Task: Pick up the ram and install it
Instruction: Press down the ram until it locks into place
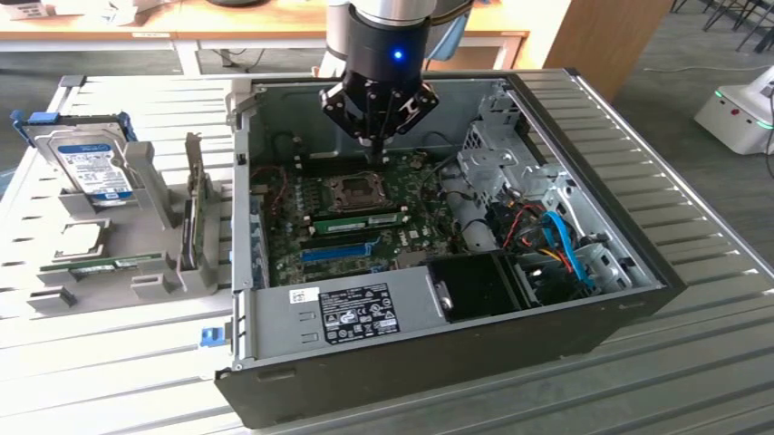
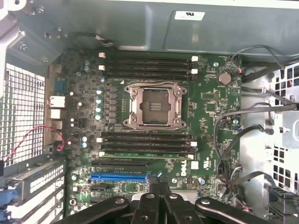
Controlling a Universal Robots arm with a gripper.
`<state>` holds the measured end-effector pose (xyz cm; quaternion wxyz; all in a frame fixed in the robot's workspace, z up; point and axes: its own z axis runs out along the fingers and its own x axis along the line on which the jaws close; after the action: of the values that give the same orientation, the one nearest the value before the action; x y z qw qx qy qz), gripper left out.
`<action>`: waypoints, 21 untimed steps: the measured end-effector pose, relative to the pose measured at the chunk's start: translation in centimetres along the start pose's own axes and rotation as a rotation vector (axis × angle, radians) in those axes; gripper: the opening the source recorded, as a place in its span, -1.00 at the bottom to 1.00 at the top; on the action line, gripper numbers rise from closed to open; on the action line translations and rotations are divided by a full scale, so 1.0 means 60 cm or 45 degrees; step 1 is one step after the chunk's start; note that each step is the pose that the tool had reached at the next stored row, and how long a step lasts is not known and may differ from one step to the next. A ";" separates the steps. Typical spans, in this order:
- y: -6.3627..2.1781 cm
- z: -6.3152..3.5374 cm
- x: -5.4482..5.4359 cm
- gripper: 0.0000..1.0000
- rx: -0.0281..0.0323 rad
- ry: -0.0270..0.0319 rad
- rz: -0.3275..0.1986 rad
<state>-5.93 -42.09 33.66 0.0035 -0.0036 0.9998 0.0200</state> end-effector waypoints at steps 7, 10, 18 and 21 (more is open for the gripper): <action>0.000 0.000 0.002 -0.79 0.0002 -0.0003 0.010; 0.000 0.000 0.002 -0.79 0.0006 -0.0014 0.040; 0.002 0.001 0.002 -0.79 0.0005 -0.0024 0.061; 0.004 0.001 0.001 -0.79 0.0005 -0.0026 0.066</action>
<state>-6.02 -41.84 33.59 0.0040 0.0223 0.9995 0.0199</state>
